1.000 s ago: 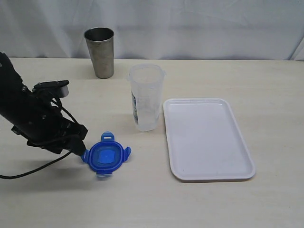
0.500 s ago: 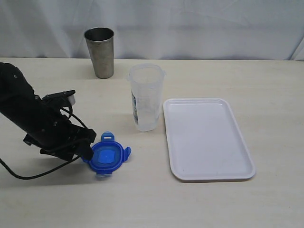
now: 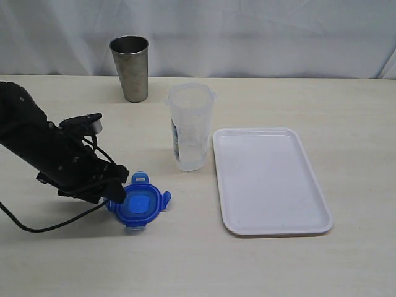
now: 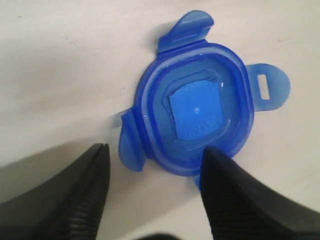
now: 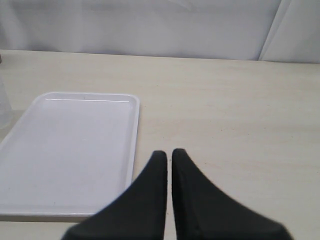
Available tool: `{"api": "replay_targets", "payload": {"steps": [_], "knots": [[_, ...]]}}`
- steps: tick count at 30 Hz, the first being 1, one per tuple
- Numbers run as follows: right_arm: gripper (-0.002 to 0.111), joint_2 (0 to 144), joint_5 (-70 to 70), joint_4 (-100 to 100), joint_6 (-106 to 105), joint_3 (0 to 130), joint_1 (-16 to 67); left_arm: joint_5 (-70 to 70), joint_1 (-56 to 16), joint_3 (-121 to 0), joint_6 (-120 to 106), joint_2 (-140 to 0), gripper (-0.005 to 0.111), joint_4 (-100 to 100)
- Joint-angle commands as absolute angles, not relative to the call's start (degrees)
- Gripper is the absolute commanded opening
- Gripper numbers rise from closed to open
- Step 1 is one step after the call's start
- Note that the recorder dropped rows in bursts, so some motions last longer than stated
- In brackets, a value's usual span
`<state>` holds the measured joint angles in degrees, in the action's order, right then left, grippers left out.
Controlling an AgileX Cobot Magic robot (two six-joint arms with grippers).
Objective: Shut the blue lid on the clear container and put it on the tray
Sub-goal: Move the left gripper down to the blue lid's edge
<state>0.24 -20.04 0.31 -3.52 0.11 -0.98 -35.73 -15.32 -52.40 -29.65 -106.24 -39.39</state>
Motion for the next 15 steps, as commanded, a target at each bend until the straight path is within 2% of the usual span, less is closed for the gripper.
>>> {"api": "replay_targets", "payload": {"steps": [1, 15], "knots": [[0.004, 0.0, -19.8, 0.7, -3.7, 0.0, -1.2, -32.1, -15.4, -50.7, -28.2, -106.4, 0.051, -38.7], [0.004, 0.0, -19.8, 0.7, -3.7, 0.0, -1.2, -30.4, -15.4, -48.3, -32.7, -106.5, 0.051, -46.1]]}}
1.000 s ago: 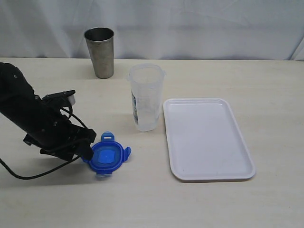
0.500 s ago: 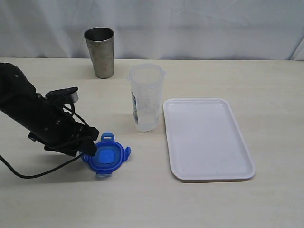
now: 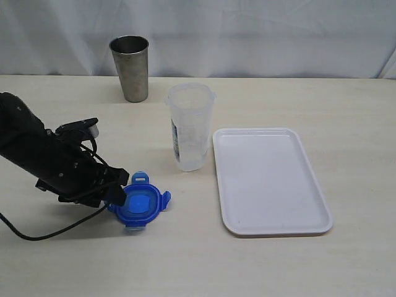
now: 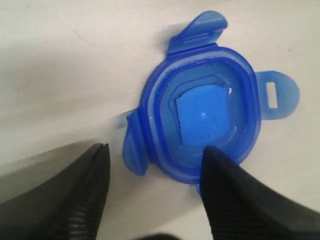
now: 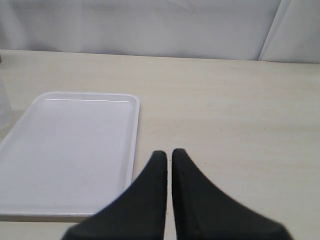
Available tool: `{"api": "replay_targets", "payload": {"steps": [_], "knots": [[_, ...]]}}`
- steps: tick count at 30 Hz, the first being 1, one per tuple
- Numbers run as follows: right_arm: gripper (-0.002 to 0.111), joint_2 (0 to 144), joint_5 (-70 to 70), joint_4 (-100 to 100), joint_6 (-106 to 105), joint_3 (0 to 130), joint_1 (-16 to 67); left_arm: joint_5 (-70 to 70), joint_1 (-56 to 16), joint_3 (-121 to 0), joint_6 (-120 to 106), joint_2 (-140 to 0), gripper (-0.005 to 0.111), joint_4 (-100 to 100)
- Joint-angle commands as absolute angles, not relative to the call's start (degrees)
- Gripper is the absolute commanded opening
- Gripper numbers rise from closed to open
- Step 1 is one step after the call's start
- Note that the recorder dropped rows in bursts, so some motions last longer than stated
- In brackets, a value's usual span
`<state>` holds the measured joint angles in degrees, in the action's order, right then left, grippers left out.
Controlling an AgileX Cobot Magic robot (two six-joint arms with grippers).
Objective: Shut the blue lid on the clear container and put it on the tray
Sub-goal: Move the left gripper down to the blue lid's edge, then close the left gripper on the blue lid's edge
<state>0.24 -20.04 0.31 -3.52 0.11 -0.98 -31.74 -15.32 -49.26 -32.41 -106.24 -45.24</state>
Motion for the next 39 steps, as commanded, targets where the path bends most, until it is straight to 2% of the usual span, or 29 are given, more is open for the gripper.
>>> {"api": "replay_targets", "payload": {"steps": [1, 9, 15, 39], "knots": [[0.004, 0.0, -19.8, 0.7, -3.7, 0.0, -1.2, -29.8, -15.4, -47.8, -32.7, -106.5, 0.051, -46.1], [0.004, 0.0, -19.8, 0.7, -3.7, 0.0, -1.2, -27.2, -15.4, -47.4, -32.7, -106.5, 0.050, -46.2], [0.004, 0.0, -19.8, 0.7, -3.7, 0.0, -1.2, -27.2, -15.4, -47.4, -32.7, -106.5, 0.032, -46.3], [0.004, 0.0, -19.8, 0.7, -3.7, 0.0, -1.2, -26.0, -15.4, -47.4, -39.4, -109.4, 0.032, -53.6]]}}
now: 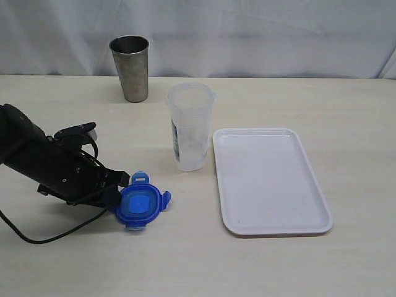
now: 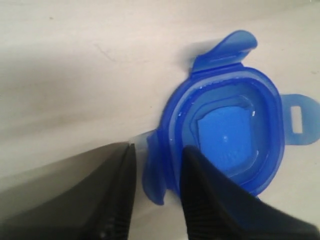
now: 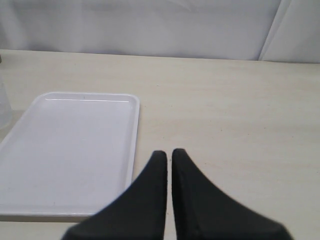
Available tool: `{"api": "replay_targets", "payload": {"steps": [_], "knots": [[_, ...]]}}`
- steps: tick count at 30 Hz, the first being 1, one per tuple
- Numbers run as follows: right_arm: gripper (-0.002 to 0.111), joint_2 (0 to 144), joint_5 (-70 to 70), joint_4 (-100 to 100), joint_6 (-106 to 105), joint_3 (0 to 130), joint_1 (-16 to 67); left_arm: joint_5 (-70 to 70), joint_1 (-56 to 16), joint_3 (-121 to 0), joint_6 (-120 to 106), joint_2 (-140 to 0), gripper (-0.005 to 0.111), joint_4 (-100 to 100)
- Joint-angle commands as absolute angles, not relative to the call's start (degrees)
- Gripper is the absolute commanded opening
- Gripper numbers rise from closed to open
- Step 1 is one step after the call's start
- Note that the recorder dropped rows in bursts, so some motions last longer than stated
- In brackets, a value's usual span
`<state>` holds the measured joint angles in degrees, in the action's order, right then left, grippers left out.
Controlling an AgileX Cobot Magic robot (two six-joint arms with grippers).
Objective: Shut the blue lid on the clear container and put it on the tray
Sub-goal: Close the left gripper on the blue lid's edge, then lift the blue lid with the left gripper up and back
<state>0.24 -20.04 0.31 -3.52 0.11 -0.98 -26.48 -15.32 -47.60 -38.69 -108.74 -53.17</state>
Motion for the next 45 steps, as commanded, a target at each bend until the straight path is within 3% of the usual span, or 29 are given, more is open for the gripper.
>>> {"api": "replay_targets", "payload": {"steps": [1, 22, 30, 37, 45], "knots": [[0.004, 0.0, -19.8, 0.7, -3.7, 0.0, -1.2, -26.0, -15.4, -47.4, -39.4, -109.4, 0.032, -53.6], [0.004, 0.0, -19.8, 0.7, -3.7, 0.0, -1.2, -27.6, -15.3, -47.4, -39.3, -109.4, 0.032, -51.9], [0.004, 0.0, -19.8, 0.7, -3.7, 0.0, -1.2, -27.3, -15.3, -47.4, -39.3, -109.4, 0.007, -51.4], [0.004, 0.0, -19.8, 0.7, -3.7, 0.0, -1.2, -28.5, -15.3, -47.5, -39.9, -109.3, 0.000, -51.4], [0.004, 0.0, -19.8, 0.7, -3.7, 0.0, -1.2, -31.7, -15.3, -48.2, -42.4, -107.0, 0.000, -49.4]]}}
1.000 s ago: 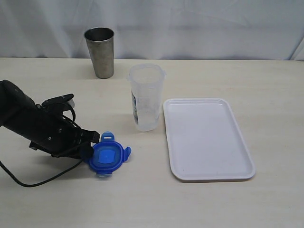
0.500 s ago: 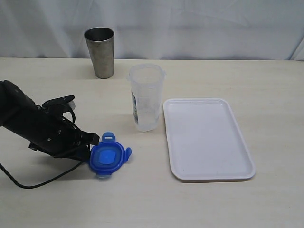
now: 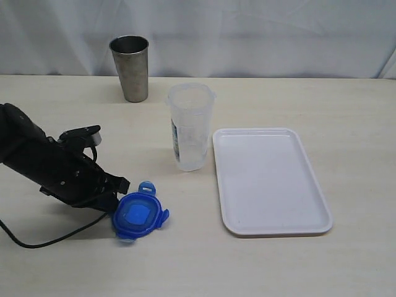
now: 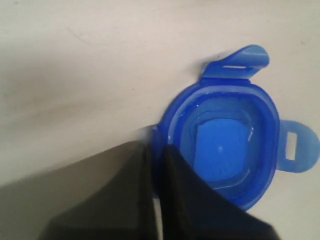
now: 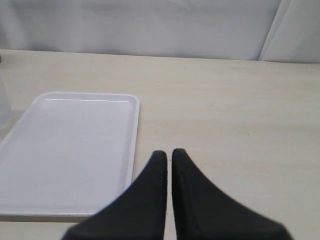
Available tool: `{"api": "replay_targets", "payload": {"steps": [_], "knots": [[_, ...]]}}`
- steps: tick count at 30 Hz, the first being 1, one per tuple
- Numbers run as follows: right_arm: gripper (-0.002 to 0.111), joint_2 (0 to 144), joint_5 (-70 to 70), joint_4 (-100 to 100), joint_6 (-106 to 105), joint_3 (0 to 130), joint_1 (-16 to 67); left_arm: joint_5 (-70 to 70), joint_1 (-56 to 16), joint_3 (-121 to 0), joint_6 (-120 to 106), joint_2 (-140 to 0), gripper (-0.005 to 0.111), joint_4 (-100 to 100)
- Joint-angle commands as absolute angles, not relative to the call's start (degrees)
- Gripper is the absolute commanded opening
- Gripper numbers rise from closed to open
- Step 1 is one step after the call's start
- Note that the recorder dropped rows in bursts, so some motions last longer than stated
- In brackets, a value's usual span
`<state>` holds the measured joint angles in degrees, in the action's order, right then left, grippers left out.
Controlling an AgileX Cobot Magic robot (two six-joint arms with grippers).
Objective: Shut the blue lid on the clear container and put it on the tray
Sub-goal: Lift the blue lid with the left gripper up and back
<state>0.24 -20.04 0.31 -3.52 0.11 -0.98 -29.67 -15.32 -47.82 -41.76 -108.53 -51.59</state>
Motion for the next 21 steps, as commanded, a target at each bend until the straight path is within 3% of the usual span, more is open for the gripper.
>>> {"api": "replay_targets", "payload": {"steps": [1, 21], "knots": [[0.004, 0.0, -19.8, 0.7, -3.7, 0.0, -1.2, -31.8, -15.3, -48.2, -42.4, -106.5, 0.000, -49.3], [0.004, 0.0, -19.8, 0.7, -3.7, 0.0, -1.2, -25.9, -15.4, -48.2, -59.7, -88.6, 0.000, -48.7]]}}
